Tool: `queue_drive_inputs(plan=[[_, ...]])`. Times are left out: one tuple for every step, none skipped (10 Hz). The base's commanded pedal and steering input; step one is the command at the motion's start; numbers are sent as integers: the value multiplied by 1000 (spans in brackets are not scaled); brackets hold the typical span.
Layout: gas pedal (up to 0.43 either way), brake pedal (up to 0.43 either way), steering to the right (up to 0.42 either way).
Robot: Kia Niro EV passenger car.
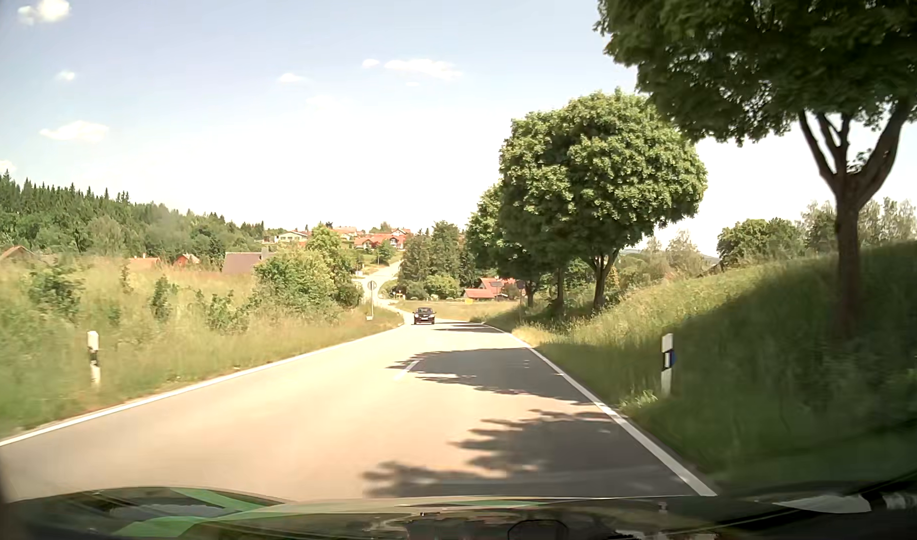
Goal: Follow the waypoints while adhering to traffic rules and regulations
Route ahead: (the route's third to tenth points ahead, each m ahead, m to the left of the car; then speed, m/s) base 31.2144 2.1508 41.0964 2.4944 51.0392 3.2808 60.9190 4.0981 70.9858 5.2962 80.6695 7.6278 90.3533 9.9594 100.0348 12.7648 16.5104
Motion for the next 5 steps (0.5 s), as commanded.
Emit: queue_drive_inputs(plan=[[98, 0, -2], [98, 0, -3], [98, 0, -3], [98, 0, -5], [98, 0, -6]])
